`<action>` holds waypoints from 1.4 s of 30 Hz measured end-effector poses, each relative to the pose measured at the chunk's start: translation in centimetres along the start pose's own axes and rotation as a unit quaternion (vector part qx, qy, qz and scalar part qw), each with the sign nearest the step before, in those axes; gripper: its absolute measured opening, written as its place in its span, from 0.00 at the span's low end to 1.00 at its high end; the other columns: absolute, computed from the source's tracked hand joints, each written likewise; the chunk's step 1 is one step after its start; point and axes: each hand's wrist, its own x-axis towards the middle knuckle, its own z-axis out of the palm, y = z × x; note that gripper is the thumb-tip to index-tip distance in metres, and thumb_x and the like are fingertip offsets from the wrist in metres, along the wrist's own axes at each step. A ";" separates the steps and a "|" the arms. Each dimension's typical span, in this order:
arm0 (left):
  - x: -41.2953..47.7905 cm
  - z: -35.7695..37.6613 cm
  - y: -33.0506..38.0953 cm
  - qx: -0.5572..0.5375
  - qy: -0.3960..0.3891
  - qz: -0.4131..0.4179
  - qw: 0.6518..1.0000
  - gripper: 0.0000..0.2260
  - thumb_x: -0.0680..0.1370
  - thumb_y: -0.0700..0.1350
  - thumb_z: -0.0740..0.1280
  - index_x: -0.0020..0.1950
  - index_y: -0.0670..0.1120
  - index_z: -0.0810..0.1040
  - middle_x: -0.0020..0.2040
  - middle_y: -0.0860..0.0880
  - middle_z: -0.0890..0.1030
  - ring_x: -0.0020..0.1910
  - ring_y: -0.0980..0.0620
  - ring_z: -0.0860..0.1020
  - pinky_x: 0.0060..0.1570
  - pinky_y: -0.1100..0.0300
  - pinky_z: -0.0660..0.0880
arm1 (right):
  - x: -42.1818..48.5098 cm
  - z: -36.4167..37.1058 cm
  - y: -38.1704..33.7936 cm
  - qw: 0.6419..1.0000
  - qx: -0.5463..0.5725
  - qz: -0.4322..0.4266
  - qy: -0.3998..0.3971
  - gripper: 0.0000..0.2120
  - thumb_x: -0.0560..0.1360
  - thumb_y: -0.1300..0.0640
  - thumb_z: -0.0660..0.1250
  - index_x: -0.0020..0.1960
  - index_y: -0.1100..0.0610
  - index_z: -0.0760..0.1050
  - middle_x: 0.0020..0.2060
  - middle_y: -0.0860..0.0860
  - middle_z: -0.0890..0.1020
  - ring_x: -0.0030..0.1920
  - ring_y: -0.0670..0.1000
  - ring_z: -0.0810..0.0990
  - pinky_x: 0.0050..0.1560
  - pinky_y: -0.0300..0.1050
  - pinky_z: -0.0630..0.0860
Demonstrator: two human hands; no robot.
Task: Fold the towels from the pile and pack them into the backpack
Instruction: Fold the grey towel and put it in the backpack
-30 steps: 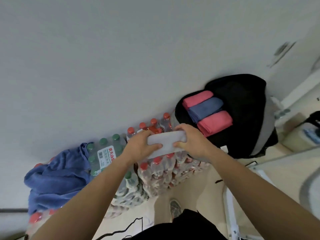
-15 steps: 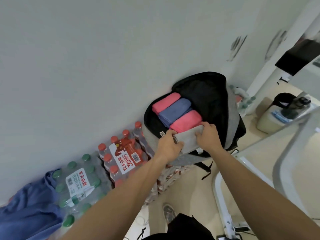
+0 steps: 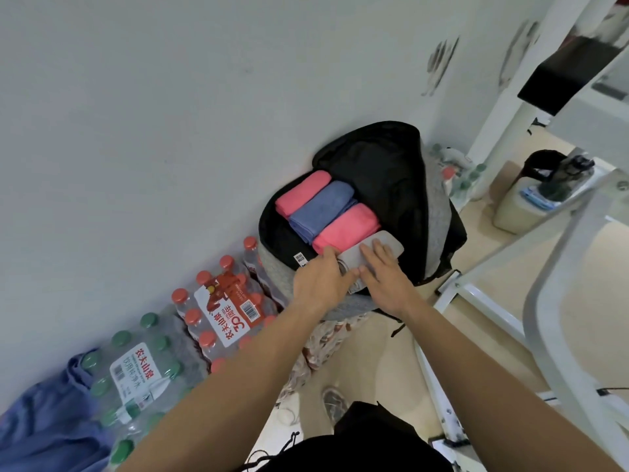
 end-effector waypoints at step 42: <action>9.1 0.6 -4.9 0.169 -0.065 0.059 0.982 0.28 0.83 0.60 0.46 0.80 0.55 0.39 0.80 0.47 0.37 0.78 0.36 0.39 0.75 0.41 0.50 | 5.9 2.3 -0.2 0.977 -0.196 -0.019 0.084 0.31 0.80 0.36 0.42 0.80 0.42 0.39 0.80 0.53 0.40 0.79 0.58 0.38 0.76 0.64 0.38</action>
